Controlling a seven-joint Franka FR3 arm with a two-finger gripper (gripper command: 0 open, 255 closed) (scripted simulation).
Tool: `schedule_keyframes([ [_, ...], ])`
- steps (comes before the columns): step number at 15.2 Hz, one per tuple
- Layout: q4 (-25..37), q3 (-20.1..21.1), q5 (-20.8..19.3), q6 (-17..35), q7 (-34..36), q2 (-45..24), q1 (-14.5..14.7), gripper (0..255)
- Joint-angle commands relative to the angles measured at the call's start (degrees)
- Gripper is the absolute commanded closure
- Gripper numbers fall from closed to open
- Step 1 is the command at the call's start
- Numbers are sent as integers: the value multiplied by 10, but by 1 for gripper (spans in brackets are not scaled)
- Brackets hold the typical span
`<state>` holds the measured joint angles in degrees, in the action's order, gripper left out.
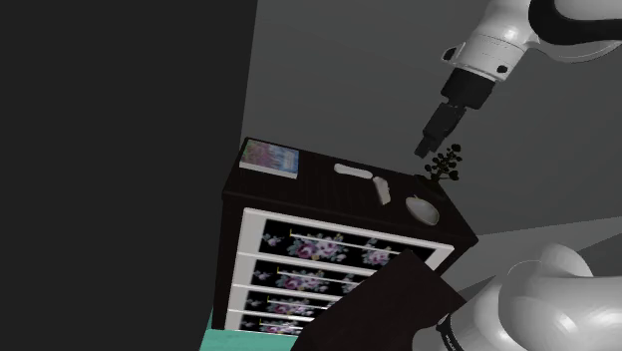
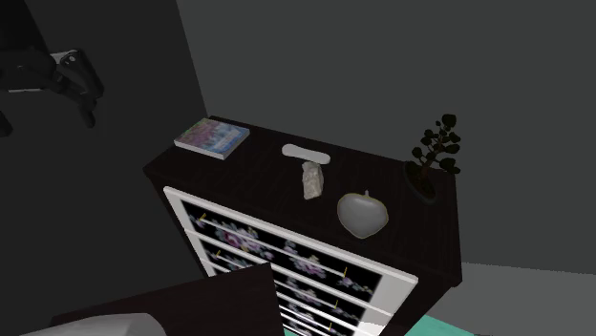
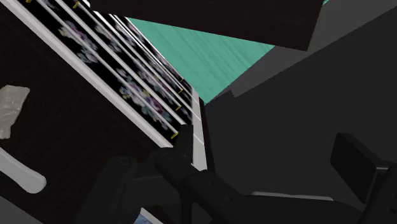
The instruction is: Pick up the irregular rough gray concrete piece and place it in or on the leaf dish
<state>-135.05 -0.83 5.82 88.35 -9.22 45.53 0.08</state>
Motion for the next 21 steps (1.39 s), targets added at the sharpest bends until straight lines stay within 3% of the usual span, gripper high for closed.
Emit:
schedule_keyframes([
  [1, 0, 0, 0, 0, 0, 0, 0, 0],
  [11, -97, -60, -48, 186, -42, -65, -50, 0],
  [21, -123, -131, -69, 383, -88, -207, -89, 0],
])
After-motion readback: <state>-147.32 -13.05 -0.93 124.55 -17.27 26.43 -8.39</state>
